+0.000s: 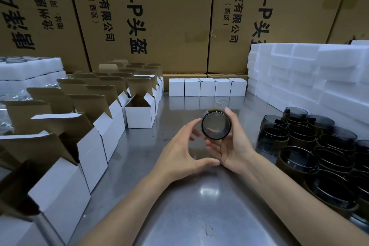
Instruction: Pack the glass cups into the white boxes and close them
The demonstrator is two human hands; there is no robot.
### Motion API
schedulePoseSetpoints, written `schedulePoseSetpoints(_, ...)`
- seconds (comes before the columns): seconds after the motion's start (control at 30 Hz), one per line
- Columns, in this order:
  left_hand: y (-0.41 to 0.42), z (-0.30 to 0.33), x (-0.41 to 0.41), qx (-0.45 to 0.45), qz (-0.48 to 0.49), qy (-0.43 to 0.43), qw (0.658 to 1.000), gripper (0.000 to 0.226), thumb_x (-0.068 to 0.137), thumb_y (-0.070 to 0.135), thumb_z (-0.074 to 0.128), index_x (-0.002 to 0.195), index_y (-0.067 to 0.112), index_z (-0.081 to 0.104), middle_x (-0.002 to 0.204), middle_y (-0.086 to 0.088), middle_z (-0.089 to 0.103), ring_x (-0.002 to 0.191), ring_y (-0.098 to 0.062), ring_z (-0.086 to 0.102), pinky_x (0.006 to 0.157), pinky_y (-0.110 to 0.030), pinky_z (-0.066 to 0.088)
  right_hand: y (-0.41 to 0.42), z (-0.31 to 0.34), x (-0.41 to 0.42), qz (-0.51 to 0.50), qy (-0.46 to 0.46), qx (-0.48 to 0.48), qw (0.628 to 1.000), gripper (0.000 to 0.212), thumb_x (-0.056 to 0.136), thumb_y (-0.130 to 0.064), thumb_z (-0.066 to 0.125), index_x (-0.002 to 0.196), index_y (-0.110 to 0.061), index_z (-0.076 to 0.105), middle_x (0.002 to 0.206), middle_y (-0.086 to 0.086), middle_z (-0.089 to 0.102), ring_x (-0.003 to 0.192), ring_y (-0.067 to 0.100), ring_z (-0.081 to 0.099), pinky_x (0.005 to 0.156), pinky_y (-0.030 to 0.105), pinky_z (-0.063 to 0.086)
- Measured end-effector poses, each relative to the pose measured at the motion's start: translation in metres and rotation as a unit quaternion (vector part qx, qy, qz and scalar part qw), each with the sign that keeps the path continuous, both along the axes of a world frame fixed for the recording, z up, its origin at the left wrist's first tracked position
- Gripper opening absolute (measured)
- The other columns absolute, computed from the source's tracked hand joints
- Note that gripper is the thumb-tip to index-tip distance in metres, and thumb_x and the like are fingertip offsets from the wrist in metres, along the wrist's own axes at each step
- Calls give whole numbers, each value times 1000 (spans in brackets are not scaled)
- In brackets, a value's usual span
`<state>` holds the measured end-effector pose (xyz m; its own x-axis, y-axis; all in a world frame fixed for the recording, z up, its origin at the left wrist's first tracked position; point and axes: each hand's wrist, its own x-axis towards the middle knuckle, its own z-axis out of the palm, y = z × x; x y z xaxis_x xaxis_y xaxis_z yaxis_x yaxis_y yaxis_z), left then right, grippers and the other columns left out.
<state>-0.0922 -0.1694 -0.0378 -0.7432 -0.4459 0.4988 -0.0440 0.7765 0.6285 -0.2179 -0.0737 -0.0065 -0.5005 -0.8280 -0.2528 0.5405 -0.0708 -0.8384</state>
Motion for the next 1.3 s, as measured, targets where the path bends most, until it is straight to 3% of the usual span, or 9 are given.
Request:
schedulePoseSetpoints(0.17, 0, 1, 0, 5, 6, 3, 1000, 96, 53, 72, 72, 136, 53, 27, 120, 28, 47, 108, 5, 49, 87, -27, 52, 0, -2, -2, 25, 0, -20, 1000, 61, 73, -67, 60, 86, -8, 70, 76, 10, 68, 56, 18, 63, 50, 23, 53)
schedulePoseSetpoints(0.3, -1, 0, 0, 4, 3, -3, 1000, 94, 58, 66, 75, 138, 48, 30, 124, 26, 46, 109, 4, 50, 91, -34, 50, 5, -4, -2, 58, -7, -62, 996, 62, 77, -53, 60, 116, -5, 65, 120, 19, 65, 80, 21, 64, 64, 29, 52)
schedulePoseSetpoints(0.4, -1, -1, -1, -7, 5, -13, 1000, 95, 59, 65, 76, 139, 47, 29, 123, 26, 46, 107, 5, 49, 91, -33, 50, 6, -4, -3, 57, -7, -70, 996, 70, 77, -50, 59, 129, -4, 56, 131, 20, 57, 82, 19, 63, 67, 28, 50)
schedulePoseSetpoints(0.53, -1, 0, -1, -17, 18, -10, 1000, 92, 62, 62, 77, 139, 46, 28, 123, 28, 44, 106, 6, 49, 89, -32, 50, 4, -4, -2, 67, 12, -68, 995, 63, 77, -51, 59, 121, -6, 62, 122, 16, 65, 79, 17, 63, 63, 26, 48)
schedulePoseSetpoints(0.7, 2, 3, 0, -87, 61, 64, 992, 92, 70, 53, 75, 147, 31, 29, 136, 24, 32, 127, 3, 39, 98, -17, 40, 1, -4, 3, 55, 40, -96, 993, 46, 72, -44, 65, 104, -12, 64, 77, 3, 66, 62, 13, 63, 45, 23, 44)
schedulePoseSetpoints(0.83, 11, 6, -3, -166, 46, 89, 981, 88, 75, 40, 75, 148, 18, 31, 146, 5, 38, 136, -7, 34, 112, -32, 34, -4, -10, 12, 32, 140, -102, 984, 53, 64, -41, 75, 102, -6, 67, 84, 7, 71, 74, 16, 69, 58, 22, 52)
schedulePoseSetpoints(1.03, 7, 7, -1, -65, 70, 117, 988, 62, 72, 28, 73, 128, 19, 51, 122, 10, 58, 113, -11, 55, 94, -36, 47, -4, -6, 8, 104, 122, -76, 984, 70, 70, -56, 67, 116, -4, 63, 92, 10, 67, 81, 21, 65, 80, 33, 50)
schedulePoseSetpoints(1.17, 3, 5, -1, -41, 74, 114, 990, 65, 71, 30, 80, 127, 24, 47, 119, 15, 58, 111, -10, 56, 91, -31, 48, 5, -3, -1, 189, 85, -69, 976, 68, 81, -52, 54, 122, 2, 56, 66, 2, 61, 66, 16, 58, 71, 28, 44)
schedulePoseSetpoints(1.3, 5, 6, -2, -39, 65, 101, 992, 81, 71, 39, 78, 140, 27, 38, 135, 16, 50, 126, -7, 47, 101, -24, 41, 2, -6, 4, 138, 89, -103, 981, 47, 76, -33, 65, 114, -7, 60, 79, 4, 67, 60, 11, 63, 62, 24, 50)
